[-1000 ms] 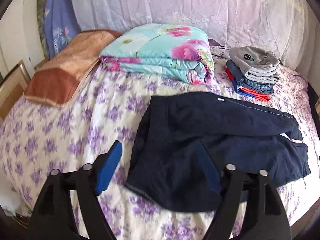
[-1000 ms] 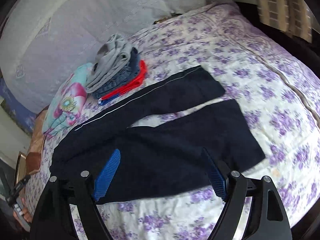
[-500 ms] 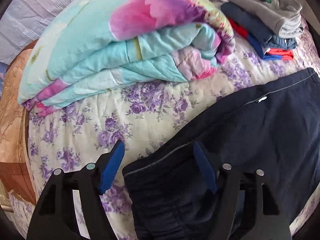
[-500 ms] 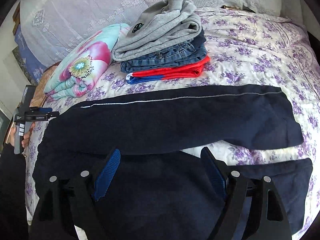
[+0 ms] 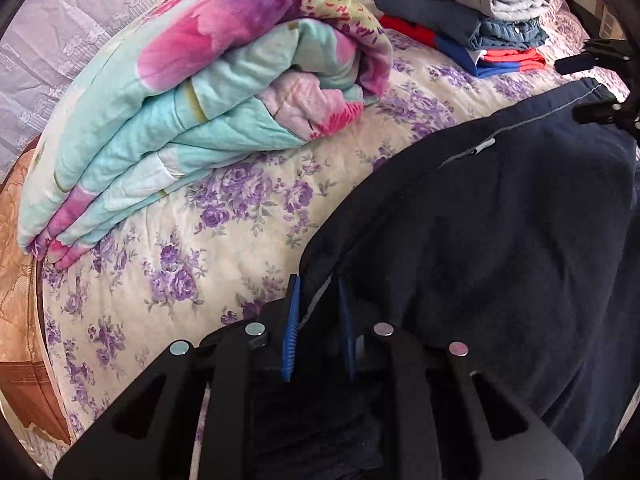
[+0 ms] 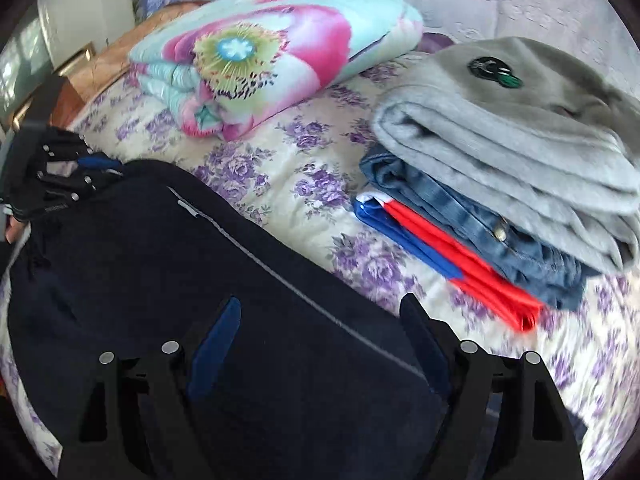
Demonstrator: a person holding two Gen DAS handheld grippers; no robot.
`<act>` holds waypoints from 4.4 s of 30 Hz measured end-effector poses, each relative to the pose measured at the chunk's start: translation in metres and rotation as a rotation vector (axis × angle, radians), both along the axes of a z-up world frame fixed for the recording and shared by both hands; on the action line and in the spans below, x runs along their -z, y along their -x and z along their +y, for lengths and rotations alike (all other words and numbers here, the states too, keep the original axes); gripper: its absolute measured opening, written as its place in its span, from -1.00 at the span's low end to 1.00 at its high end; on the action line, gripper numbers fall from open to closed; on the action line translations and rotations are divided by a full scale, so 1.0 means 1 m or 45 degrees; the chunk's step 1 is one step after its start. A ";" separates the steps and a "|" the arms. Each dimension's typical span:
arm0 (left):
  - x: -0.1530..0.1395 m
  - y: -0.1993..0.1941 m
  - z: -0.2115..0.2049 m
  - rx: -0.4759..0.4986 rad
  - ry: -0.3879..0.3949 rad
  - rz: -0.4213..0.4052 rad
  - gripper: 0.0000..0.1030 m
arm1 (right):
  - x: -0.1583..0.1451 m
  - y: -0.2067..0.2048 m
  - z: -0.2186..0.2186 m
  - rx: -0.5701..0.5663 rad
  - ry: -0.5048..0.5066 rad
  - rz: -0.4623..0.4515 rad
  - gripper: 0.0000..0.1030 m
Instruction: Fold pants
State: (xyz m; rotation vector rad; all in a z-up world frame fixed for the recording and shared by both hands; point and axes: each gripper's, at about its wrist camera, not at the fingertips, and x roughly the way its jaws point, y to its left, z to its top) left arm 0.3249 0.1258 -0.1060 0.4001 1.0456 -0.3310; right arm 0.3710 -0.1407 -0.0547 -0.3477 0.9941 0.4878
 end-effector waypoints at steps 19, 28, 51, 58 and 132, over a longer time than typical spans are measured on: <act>-0.001 -0.022 0.013 -0.048 -0.050 -0.038 -0.66 | 0.009 -0.017 0.051 -0.282 0.060 0.025 -0.87; 0.017 -0.083 0.028 -0.196 -0.026 0.041 -0.64 | 0.024 -0.056 0.076 -0.112 0.169 -0.087 -0.87; 0.043 -0.100 0.007 0.126 0.178 0.112 -0.63 | -0.061 0.038 0.085 -0.269 0.025 -0.342 -0.87; -0.007 -0.058 0.025 0.051 0.251 -0.077 -0.71 | -0.084 0.058 0.071 -0.231 -0.027 -0.361 -0.87; 0.000 0.219 -0.010 -0.296 0.613 0.024 0.22 | 0.063 0.016 -0.184 1.328 0.195 0.610 0.04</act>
